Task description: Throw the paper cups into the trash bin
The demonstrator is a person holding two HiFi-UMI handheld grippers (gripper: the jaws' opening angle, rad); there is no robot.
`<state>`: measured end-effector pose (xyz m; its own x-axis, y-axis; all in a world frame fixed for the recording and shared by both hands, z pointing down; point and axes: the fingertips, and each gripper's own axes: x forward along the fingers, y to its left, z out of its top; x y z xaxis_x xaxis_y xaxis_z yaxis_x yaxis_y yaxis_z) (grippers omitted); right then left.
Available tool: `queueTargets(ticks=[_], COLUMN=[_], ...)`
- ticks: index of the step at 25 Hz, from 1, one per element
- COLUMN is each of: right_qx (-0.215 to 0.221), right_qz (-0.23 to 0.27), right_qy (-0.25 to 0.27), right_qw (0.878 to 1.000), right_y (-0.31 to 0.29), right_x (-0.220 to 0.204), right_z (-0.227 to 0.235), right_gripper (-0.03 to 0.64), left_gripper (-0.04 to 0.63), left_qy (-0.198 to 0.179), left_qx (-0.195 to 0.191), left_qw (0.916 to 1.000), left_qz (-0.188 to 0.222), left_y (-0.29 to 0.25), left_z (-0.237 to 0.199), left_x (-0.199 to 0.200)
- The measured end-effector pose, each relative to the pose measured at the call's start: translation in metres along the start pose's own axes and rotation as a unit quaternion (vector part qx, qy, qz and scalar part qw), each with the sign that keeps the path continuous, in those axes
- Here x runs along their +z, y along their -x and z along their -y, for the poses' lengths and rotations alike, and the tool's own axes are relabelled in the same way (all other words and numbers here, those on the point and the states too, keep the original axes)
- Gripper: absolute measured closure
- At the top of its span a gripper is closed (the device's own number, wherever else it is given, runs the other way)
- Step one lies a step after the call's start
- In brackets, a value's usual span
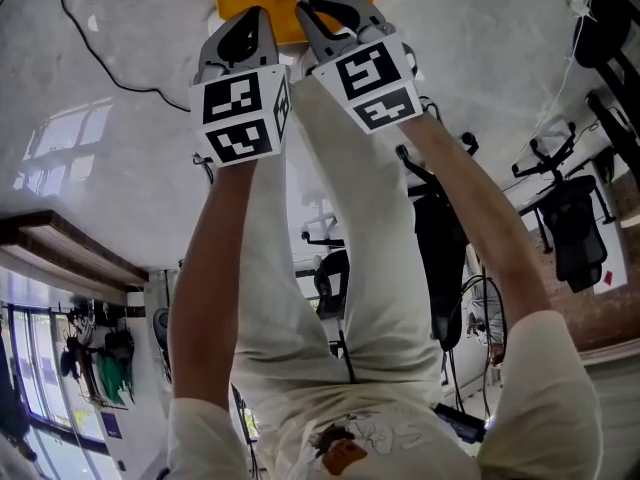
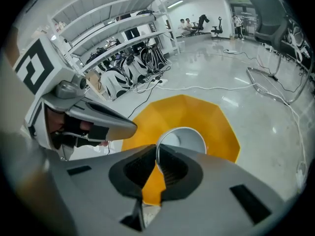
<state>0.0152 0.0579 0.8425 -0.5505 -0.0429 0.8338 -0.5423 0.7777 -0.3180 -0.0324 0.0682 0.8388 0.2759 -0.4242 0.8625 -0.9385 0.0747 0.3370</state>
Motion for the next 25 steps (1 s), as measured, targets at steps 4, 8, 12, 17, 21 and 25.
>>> queueTargets(ticks=[4,8,12,17,21,25], right_qx=[-0.005,-0.009,-0.007,-0.017,-0.03,-0.05], right_qz=[-0.022,-0.024,-0.017,-0.004,0.009,0.035], right_qy=[-0.022,-0.03,-0.039,-0.053,-0.055,-0.058], right_qw=[1.0,0.999,0.999,0.998,0.998,0.996], right_y=[-0.01,-0.002,0.014,0.041,0.067,0.107], right_x=[-0.01,-0.01,-0.005,0.012,0.031,0.064], right_z=[0.004,0.007,0.006,0.0,-0.007,-0.013], right_gripper=[0.581,0.528,0.529,0.54,0.557,0.6], left_gripper=[0.589,0.591,0.591,0.591,0.59,0.591], left_qy=[0.006,0.003,0.0,0.007,0.002,0.003], left_qx=[0.001,0.001,0.002,0.001,-0.005,-0.011], left_qw=[1.0,1.0,1.0,0.9994,0.9986,0.9974], left_qz=[-0.001,0.002,0.007,0.034,0.052,0.072], left_y=[-0.003,0.002,0.012,0.043,0.073,0.107], left_z=[-0.004,-0.005,-0.001,0.01,0.021,0.034], left_x=[0.001,0.0,0.005,0.03,0.052,0.074])
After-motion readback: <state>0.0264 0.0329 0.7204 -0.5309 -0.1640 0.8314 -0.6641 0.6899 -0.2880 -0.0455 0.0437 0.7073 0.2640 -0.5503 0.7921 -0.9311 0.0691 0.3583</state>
